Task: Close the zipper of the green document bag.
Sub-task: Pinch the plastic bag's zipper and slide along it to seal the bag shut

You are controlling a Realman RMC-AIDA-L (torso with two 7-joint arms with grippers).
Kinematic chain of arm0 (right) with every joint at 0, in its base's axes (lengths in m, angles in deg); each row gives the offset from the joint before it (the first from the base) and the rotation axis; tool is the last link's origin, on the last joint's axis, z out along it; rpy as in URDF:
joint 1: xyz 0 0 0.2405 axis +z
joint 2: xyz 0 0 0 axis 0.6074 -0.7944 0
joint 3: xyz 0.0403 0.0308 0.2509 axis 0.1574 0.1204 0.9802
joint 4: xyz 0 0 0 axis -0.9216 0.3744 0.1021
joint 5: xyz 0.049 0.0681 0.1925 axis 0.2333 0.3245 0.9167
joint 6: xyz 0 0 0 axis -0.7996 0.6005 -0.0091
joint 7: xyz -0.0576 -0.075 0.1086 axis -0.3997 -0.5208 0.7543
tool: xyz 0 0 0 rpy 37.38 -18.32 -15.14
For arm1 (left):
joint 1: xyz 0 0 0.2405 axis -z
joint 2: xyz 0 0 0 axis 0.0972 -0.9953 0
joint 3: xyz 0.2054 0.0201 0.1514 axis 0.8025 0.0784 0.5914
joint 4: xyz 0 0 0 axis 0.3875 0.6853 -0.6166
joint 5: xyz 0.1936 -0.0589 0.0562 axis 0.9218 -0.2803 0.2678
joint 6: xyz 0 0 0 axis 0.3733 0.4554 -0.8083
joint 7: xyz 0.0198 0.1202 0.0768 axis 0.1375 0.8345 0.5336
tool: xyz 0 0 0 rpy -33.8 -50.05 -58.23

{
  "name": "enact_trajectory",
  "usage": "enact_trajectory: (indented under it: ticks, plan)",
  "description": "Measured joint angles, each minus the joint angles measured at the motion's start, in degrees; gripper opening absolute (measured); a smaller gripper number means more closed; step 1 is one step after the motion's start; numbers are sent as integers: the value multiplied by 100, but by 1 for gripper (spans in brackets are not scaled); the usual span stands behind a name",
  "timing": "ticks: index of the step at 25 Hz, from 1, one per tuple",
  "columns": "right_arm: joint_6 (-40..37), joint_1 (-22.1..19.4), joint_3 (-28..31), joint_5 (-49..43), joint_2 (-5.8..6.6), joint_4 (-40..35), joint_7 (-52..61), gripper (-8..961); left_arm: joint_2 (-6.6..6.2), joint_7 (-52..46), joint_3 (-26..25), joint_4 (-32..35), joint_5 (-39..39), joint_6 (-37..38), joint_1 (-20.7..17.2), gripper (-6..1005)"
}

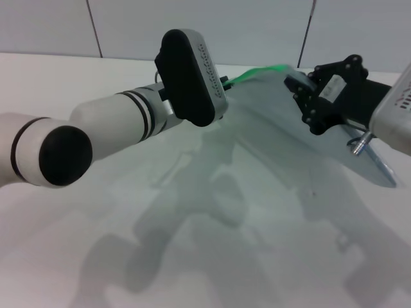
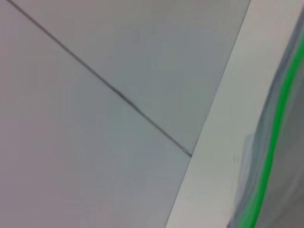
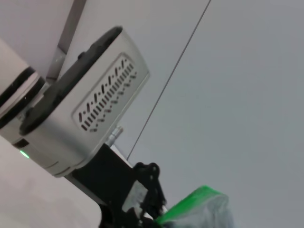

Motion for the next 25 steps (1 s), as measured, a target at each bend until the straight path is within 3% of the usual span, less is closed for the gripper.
enact_trajectory:
  ticks: [10, 25]
  plan:
    - [-3, -314, 208, -119, -8, -398, 8, 141, 0, -71, -452, 672, -6, 235, 159, 69]
    - [52, -468, 767, -124, -30, -344, 36, 175, 2, -71, -700, 770, -6, 259, 134, 68]
